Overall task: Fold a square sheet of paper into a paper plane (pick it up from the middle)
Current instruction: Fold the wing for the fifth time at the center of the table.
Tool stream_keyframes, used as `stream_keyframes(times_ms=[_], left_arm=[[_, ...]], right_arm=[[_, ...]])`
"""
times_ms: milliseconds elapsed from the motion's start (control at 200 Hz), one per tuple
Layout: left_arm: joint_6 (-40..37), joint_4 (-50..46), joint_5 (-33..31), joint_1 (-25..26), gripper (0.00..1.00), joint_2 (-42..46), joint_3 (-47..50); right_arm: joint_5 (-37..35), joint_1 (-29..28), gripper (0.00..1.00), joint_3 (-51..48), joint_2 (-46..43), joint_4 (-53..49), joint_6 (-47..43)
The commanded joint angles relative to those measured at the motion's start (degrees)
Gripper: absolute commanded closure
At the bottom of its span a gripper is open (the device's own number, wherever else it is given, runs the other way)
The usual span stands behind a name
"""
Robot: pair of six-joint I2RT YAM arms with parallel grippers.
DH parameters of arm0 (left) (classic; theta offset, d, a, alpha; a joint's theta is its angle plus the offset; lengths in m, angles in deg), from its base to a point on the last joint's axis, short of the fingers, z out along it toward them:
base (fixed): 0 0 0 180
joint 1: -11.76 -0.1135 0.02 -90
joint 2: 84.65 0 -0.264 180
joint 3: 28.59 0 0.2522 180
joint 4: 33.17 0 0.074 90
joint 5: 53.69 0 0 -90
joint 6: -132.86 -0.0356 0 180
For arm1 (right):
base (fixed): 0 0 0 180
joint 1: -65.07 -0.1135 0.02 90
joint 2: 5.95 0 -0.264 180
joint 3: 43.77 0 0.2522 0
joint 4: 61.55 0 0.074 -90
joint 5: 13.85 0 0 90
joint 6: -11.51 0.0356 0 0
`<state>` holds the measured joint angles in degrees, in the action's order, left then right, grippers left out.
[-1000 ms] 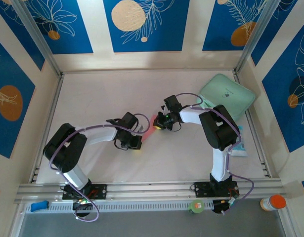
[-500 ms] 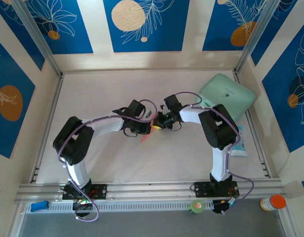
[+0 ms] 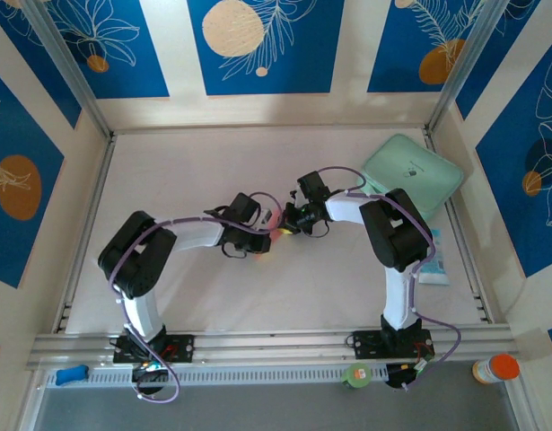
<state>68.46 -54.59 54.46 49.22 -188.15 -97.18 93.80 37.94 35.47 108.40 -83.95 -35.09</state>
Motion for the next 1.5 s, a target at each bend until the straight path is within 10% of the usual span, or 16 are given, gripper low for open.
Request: stream_keyframes(times_ms=[0,900,1186,1496], left_arm=[[1.37,-6.88,1.13,-0.38,1.0,0.01,5.8],[0.31,-16.06,0.14,-1.65,0.99,16.4,7.56],[2.06,-13.9,-12.07,-8.07,0.41,26.09,5.8],[0.24,-9.32,-19.52,-13.29,0.0,30.27,6.82]], right_arm=[[-5.7,0.68,0.94,-1.14,4.22,-6.77,-1.56],[-1.78,0.7,0.94,0.45,1.93,-8.89,-9.03],[-0.83,-0.16,0.76,4.35,-10.38,-15.88,-16.75],[-21.55,-3.84,0.52,11.58,-15.02,-31.55,-5.46]])
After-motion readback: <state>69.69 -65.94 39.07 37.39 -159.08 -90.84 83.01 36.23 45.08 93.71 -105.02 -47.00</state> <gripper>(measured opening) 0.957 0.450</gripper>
